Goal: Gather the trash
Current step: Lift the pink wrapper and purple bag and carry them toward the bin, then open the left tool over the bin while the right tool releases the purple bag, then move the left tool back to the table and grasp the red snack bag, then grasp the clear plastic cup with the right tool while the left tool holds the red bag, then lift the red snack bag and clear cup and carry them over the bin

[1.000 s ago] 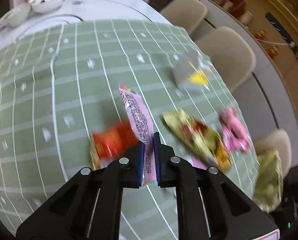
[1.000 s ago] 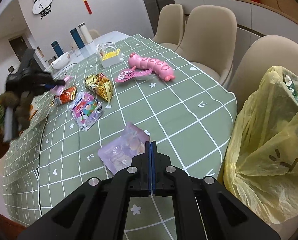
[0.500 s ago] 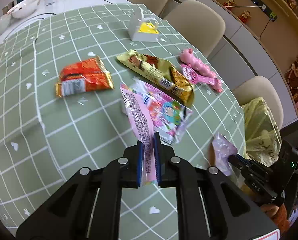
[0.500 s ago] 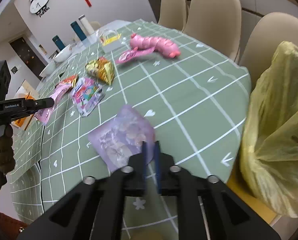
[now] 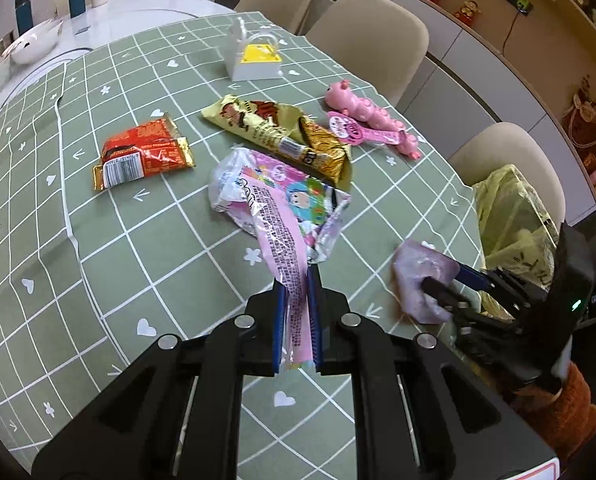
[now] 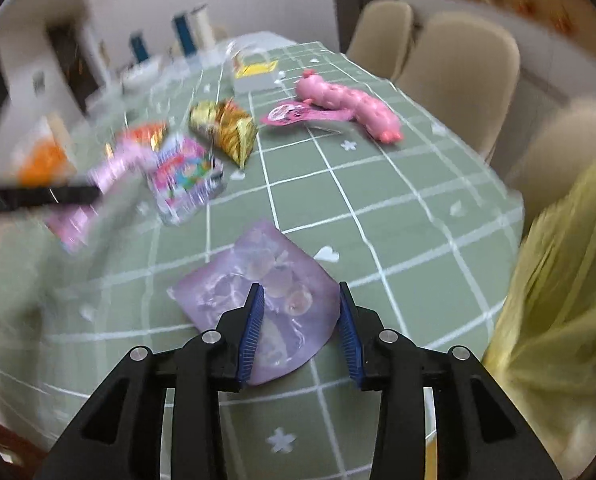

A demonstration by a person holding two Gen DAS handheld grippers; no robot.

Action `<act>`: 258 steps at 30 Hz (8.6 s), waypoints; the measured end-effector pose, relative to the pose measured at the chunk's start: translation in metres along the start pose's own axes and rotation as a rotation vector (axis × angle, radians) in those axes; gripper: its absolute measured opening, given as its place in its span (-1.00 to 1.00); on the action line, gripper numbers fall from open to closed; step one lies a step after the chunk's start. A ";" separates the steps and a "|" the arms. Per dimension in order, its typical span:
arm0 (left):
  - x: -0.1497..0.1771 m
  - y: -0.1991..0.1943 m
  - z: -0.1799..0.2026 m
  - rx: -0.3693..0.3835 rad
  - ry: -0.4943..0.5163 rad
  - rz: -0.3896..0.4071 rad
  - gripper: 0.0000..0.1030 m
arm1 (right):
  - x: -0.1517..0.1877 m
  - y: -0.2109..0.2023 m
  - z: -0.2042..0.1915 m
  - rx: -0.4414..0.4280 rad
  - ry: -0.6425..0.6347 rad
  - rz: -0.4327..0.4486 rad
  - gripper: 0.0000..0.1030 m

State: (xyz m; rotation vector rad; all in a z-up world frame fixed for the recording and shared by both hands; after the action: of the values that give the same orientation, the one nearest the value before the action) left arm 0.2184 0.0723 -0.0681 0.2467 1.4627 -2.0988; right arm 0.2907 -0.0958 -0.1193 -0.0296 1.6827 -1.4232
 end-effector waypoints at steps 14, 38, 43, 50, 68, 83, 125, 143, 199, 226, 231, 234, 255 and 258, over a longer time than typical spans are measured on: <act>0.006 0.002 0.011 0.026 0.002 -0.021 -0.82 | -0.001 -0.048 0.038 -0.099 0.153 0.072 -0.91; -0.073 -0.041 0.180 0.172 0.313 0.194 -0.82 | 0.000 -0.191 0.173 0.230 0.349 0.393 -0.91; -0.095 -0.033 0.247 0.279 0.426 0.238 -0.83 | 0.006 -0.227 0.223 0.332 0.418 0.404 -0.91; -0.098 0.024 0.308 0.398 0.500 0.152 -0.82 | 0.030 -0.240 0.267 0.435 0.519 0.337 -0.91; -0.083 0.164 0.353 0.472 0.446 -0.146 -0.83 | 0.075 -0.218 0.314 0.502 0.633 0.208 -0.91; -0.066 0.201 0.374 0.496 0.481 -0.239 -0.27 | 0.089 -0.193 0.329 0.517 0.660 0.129 -0.91; -0.049 0.082 0.229 0.317 0.350 -0.031 -0.23 | 0.056 -0.141 0.255 0.354 0.527 0.064 -0.11; -0.018 -0.007 -0.042 -0.055 -0.031 0.153 -0.23 | -0.027 -0.099 0.116 0.005 0.270 0.154 0.00; 0.010 -0.017 -0.098 -0.019 -0.220 0.118 -0.22 | -0.149 0.077 0.006 -0.185 -0.181 0.033 -0.01; 0.012 -0.017 -0.089 -0.091 -0.181 0.104 -0.22 | -0.143 0.100 0.010 0.062 0.108 -0.040 -0.02; 0.016 -0.018 -0.098 -0.060 -0.222 0.102 -0.22 | -0.147 0.110 0.021 0.049 0.118 -0.026 -0.60; 0.016 -0.018 -0.102 -0.026 -0.254 0.108 -0.22 | -0.141 0.095 0.024 -0.003 0.108 -0.018 -0.68; 0.001 0.017 -0.075 -0.026 -0.300 0.026 -0.64 | -0.075 -0.076 0.039 -0.114 0.129 0.171 -0.71; -0.005 0.002 -0.052 -0.030 -0.235 0.057 -0.65 | -0.071 -0.098 0.046 -0.084 0.126 0.215 -0.71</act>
State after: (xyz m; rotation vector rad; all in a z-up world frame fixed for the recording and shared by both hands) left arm 0.2155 0.1202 -0.0877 0.0284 1.3306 -1.9845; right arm 0.3124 -0.1263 0.0051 0.1927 1.7890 -1.2149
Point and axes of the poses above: each gripper's, at about its wrist camera, not at the fingertips, and y roughly the way its jaws point, z to its right, x to its underside, the point moved 1 cm from there along y, roughly the way its jaws point, and after that the axes turned 10 degrees about x, right-handed, at the moved point
